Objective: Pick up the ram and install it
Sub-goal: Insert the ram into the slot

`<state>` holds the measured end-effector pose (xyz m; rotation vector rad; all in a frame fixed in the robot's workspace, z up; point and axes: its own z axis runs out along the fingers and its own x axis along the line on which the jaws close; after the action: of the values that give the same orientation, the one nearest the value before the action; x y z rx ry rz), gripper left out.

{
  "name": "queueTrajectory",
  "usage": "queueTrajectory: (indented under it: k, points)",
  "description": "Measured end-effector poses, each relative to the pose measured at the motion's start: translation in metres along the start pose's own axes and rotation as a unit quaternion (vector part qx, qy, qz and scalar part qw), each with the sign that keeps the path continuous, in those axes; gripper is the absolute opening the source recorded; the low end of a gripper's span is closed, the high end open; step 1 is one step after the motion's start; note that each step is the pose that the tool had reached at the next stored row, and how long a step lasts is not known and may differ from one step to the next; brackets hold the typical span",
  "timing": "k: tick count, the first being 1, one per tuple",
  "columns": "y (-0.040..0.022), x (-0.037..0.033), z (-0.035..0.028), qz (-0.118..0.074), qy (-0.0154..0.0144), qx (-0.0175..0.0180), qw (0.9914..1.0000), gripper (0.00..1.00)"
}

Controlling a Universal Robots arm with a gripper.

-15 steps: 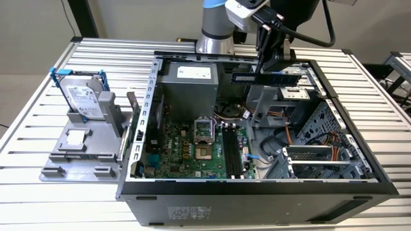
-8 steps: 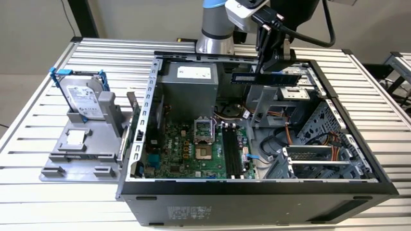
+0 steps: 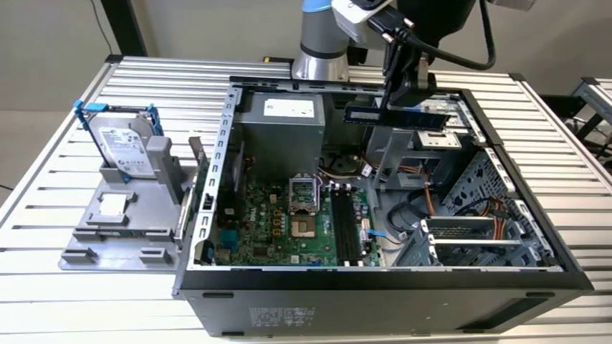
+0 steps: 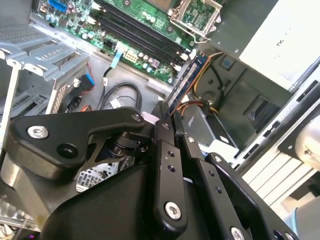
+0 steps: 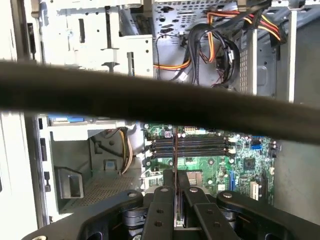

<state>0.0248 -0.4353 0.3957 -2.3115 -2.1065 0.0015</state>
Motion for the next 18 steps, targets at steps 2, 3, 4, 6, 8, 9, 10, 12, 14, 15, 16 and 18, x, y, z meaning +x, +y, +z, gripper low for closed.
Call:
queueTrajectory:
  k: [2, 3, 4, 6, 8, 9, 10, 12, 14, 15, 16, 18]
  points:
    - [0.0000, 0.0000, 0.0000, 0.017, 0.0002, -0.0001, 0.99986, 0.00]
    - [0.0000, 0.0000, 0.0000, 0.025, 0.0003, -0.0002, 0.99968, 0.00]
    - [0.0000, 0.0000, 0.0000, 0.033, 0.0004, -0.0003, 0.99944, 0.00]
    - [0.0000, 0.0000, 0.0000, 0.050, 0.0005, -0.0005, 0.99873, 0.00]
    - [0.0000, 0.0000, 0.0000, 0.068, 0.0007, -0.0006, 0.99769, 0.00]
    - [0.0000, 0.0000, 0.0000, 0.076, 0.0008, -0.0007, 0.99708, 0.00]
    - [0.0000, 0.0000, 0.0000, 0.085, 0.0009, -0.0008, 0.99636, 0.00]
    - [0.0000, 0.0000, 0.0000, 0.103, 0.0011, -0.0009, 0.99470, 0.00]
    - [0.0000, 0.0000, 0.0000, 0.120, 0.0013, -0.0011, 0.99275, 0.00]
    - [0.0000, 0.0000, 0.0000, 0.129, 0.0014, -0.0012, 0.99167, 0.00]
    - [0.0000, 0.0000, 0.0000, 0.137, 0.0015, -0.0012, 0.99051, 0.00]
    - [0.0000, 0.0000, 0.0000, 0.155, 0.0017, -0.0014, 0.98793, 0.00]
